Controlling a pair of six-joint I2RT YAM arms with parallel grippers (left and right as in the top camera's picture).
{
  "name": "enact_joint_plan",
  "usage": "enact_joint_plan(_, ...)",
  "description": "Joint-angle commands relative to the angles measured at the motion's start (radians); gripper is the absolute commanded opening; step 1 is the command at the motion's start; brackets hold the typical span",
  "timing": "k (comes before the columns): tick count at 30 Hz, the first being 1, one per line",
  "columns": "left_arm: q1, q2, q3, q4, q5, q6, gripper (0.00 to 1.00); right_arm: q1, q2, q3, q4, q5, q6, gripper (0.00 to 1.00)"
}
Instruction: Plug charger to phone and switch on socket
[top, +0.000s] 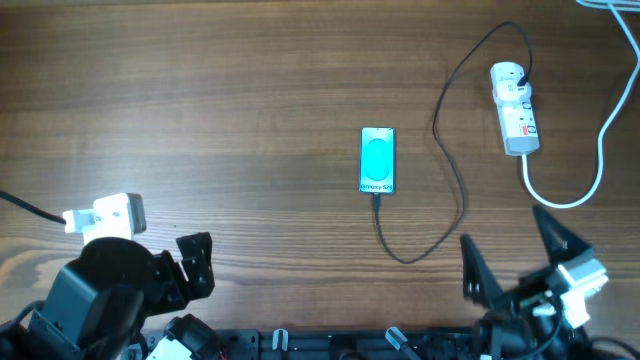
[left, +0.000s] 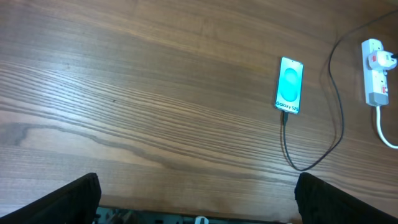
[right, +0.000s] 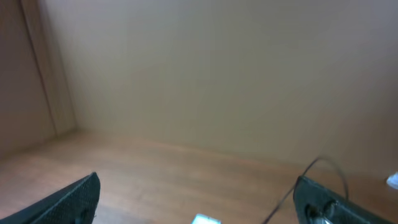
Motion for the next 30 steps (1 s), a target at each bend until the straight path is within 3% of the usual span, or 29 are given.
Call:
enact_joint_plan(1, -0.005, 0.003, -0.001, 0.0, 0.002, -0.017, 1.0, 0.077, -0.014, -0.243, 0.294, -0.024, 0.098, 1.0)
enact_joint_plan(4, -0.005, 0.003, -0.001, 0.0, 0.001, -0.017, 1.0, 0.193, -0.014, -0.453, 0.569, 0.173, 0.295, 1.0)
enact_joint_plan(8, -0.005, 0.003, -0.001, 0.0, 0.002, -0.017, 1.0, 0.257, -0.014, -0.63, 0.724, 0.364, 0.466, 1.0)
enact_joint_plan(10, -0.005, 0.003, -0.001, 0.0, 0.002, -0.017, 1.0, 0.259, -0.014, -0.636, 0.634, 0.462, 0.563, 1.0)
enact_joint_plan(15, -0.005, 0.004, -0.001, 0.0, 0.002, -0.017, 1.0, 0.259, -0.014, -0.636, 0.446, 0.583, 0.566, 1.0)
enact_joint_plan(24, -0.005, 0.003, -0.001, 0.0, 0.002, -0.017, 1.0, 0.259, -0.014, -0.636, 0.428, 0.538, 0.063, 1.0)
enact_joint_plan(30, -0.005, 0.003, -0.001, 0.0, 0.002, -0.017, 1.0, 0.259, -0.014, -0.636, 0.43, 0.541, 0.016, 1.0)
